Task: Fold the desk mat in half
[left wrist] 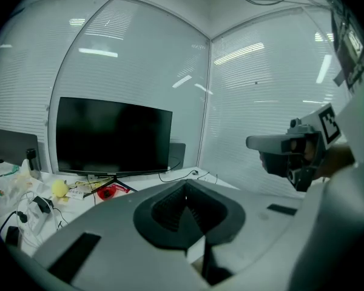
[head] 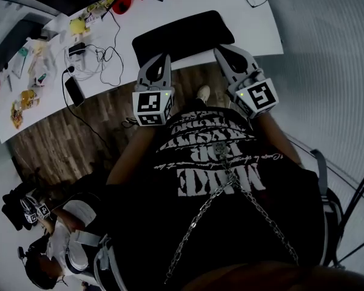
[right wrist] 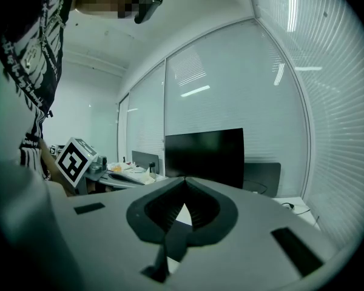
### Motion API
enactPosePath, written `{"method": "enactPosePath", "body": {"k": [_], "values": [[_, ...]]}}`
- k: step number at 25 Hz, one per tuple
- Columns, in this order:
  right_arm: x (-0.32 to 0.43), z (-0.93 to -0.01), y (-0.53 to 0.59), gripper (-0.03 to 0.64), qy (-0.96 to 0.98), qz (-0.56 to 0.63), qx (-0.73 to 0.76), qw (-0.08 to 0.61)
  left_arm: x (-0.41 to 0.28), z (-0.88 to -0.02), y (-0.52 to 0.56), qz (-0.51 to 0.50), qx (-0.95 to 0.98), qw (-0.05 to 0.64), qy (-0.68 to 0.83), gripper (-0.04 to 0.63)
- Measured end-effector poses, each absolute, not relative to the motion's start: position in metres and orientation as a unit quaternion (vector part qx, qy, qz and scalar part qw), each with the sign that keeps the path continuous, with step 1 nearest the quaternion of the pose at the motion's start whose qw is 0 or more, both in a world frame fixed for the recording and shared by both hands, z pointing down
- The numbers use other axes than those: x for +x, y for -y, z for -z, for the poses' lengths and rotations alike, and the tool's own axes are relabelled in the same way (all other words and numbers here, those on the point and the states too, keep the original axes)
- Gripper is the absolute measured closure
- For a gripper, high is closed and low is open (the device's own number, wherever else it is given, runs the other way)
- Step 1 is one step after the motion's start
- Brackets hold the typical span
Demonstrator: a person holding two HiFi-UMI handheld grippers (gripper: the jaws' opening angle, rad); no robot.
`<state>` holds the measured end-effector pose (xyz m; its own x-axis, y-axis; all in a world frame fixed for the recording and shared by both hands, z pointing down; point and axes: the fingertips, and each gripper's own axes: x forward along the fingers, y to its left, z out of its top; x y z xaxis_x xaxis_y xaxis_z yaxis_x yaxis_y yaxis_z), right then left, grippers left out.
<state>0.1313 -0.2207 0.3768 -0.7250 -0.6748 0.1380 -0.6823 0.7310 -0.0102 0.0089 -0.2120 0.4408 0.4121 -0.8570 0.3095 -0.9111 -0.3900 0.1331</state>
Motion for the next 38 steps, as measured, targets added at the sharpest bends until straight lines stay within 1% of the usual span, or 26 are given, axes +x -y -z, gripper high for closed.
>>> {"method": "enactPosePath", "body": {"k": [9,14,19,29,38], "values": [[0.148,-0.378,0.249,0.618,0.946,-0.04,0.318,0.056,0.019,-0.434,0.239,-0.095,0.8,0.142,0.576,0.587],[0.168,-0.376,0.26,0.618,0.955,-0.028,0.289,0.054,0.042,-0.428,0.248,-0.096,0.79,0.133,0.591,0.587],[0.184,-0.374,0.274,0.618,0.954,-0.045,0.291,0.046,0.055,-0.42,0.25,-0.102,0.79,0.123,0.592,0.587],[0.163,-0.376,0.268,0.618,0.962,-0.06,0.263,0.042,0.044,-0.418,0.245,-0.114,0.777,0.126,0.606,0.586],[0.156,-0.381,0.289,0.618,0.952,-0.065,0.296,0.051,0.033,-0.421,0.272,-0.109,0.794,0.128,0.583,0.587]]}}
